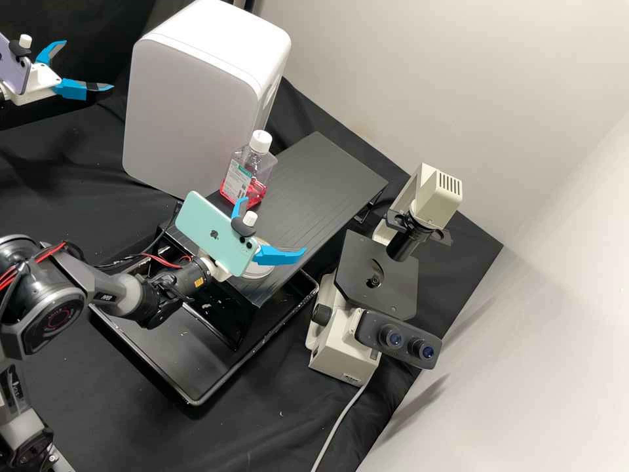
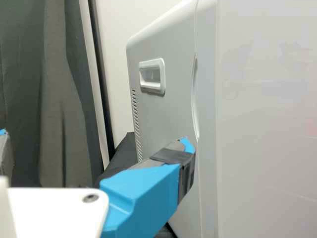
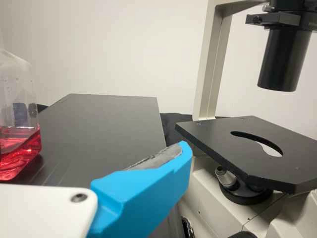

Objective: Remove the lid from the petri dish

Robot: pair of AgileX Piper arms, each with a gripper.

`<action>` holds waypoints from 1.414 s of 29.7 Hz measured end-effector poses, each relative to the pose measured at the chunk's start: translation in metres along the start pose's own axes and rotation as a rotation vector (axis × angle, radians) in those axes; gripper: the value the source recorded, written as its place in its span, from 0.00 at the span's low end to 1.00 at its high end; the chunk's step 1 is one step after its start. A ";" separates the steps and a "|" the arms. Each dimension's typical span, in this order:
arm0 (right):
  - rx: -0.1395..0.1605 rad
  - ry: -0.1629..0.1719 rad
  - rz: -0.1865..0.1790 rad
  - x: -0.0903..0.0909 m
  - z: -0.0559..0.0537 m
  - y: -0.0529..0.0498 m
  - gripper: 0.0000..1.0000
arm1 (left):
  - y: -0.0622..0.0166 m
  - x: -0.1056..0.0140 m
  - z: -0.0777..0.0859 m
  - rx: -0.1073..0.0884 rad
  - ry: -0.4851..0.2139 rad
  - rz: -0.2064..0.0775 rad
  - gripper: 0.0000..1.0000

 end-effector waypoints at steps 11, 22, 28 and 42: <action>0.000 0.000 0.000 0.000 0.000 0.000 1.00 | 0.0000 0.000 0.000 0.000 0.000 0.000 1.00; 0.000 0.000 0.000 0.000 0.000 0.000 1.00 | -0.0032 0.000 0.016 -0.006 -0.049 -0.010 1.00; 0.000 0.000 0.000 0.000 0.000 0.000 1.00 | -0.0107 -0.006 0.050 0.016 -0.174 -0.031 1.00; 0.000 0.000 0.000 0.000 0.000 0.000 1.00 | -0.0465 -0.031 0.081 0.066 -0.421 -0.056 1.00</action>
